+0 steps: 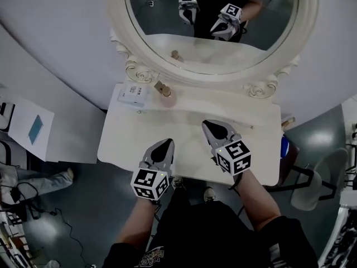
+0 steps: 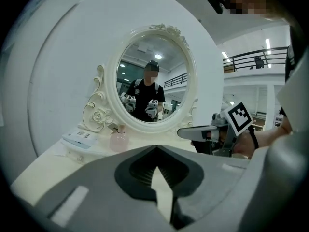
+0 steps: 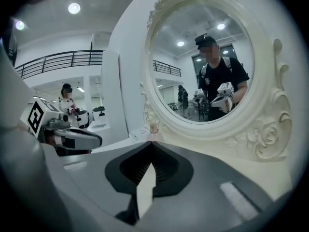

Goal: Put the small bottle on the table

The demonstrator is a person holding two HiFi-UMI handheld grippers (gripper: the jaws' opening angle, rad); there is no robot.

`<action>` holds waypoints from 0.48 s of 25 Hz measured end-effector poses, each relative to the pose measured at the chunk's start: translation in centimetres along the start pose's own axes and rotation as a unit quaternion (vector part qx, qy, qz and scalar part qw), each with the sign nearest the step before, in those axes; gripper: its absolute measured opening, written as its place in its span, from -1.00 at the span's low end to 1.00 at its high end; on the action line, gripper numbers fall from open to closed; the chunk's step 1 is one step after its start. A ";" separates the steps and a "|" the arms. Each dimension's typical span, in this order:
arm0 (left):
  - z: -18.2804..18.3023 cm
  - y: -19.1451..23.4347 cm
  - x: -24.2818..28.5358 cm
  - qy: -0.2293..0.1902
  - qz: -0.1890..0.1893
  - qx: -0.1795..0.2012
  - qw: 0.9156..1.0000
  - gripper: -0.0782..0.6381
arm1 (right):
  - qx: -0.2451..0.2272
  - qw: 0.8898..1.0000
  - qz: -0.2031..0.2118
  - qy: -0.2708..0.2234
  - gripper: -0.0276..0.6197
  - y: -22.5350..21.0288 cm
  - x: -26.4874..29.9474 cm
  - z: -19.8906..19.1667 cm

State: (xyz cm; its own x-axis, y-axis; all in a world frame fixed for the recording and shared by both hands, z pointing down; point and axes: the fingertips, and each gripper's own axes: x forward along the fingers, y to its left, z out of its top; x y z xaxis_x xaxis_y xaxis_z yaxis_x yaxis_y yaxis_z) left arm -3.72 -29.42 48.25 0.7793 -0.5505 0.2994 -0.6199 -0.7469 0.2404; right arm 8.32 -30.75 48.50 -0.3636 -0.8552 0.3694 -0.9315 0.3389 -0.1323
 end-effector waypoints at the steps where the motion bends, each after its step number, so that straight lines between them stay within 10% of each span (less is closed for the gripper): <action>1: -0.2 -0.9 -0.3 0.000 0.001 0.002 1.000 -0.78 | -0.001 1.000 0.000 -0.002 -0.83 0.0 -1.3 -0.2; 12: -3.0 -11.7 -3.3 -0.010 0.027 0.004 1.000 -0.78 | -0.008 0.999 0.049 -0.002 -0.83 1.7 -12.1 -3.9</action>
State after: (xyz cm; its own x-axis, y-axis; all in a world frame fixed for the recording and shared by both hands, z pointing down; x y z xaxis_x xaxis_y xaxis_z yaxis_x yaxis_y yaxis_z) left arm 0.65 -17.78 47.22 0.7463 -0.5975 0.2933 -0.6607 -0.7185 0.2174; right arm 11.23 -18.29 47.38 -0.4529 -0.8195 0.3511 -0.8912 0.4268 -0.1532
